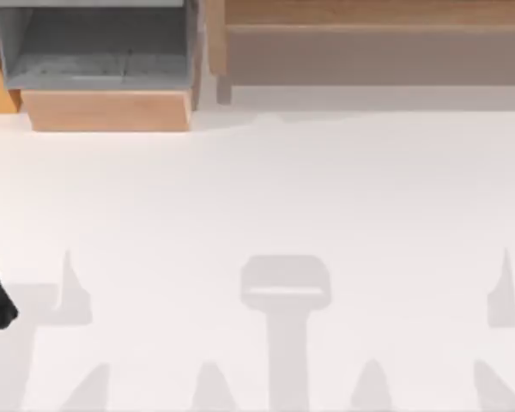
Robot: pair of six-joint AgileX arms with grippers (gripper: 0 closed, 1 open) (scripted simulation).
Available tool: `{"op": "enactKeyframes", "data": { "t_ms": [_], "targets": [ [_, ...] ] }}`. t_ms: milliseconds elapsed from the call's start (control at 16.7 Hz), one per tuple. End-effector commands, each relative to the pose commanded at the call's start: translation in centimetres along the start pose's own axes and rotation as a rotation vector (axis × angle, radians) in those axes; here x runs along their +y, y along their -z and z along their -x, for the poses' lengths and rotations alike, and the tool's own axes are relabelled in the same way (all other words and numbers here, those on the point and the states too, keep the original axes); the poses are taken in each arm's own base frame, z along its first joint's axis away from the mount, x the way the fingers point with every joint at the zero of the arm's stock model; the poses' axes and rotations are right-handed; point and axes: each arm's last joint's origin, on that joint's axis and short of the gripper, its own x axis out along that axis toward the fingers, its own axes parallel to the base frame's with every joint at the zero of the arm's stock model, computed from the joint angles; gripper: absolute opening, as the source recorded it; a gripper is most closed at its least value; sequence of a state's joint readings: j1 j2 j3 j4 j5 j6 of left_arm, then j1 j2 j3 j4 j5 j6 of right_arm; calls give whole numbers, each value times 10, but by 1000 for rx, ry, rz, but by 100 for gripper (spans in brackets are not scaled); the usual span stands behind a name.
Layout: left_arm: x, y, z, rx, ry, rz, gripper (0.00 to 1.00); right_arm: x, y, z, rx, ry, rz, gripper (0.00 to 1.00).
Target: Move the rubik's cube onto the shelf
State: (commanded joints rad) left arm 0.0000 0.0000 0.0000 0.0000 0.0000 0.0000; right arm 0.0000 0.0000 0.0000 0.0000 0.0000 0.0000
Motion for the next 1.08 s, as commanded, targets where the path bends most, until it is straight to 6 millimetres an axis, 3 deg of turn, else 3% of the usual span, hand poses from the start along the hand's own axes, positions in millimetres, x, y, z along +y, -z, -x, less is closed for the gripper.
{"op": "enactKeyframes", "data": {
  "t_ms": [300, 600, 840, 1080],
  "targets": [
    [0, -10, -2, -8, 13, -44, 100, 0, 0, 0, 0, 0, 0, 100],
    [3, -47, -22, -16, 42, -243, 100, 0, 0, 0, 0, 0, 0, 100],
    [13, -78, -65, -12, 58, -474, 100, 0, 0, 0, 0, 0, 0, 100],
    [35, -90, -132, -10, 66, -739, 100, 0, 0, 0, 0, 0, 0, 100]
  ]
}}
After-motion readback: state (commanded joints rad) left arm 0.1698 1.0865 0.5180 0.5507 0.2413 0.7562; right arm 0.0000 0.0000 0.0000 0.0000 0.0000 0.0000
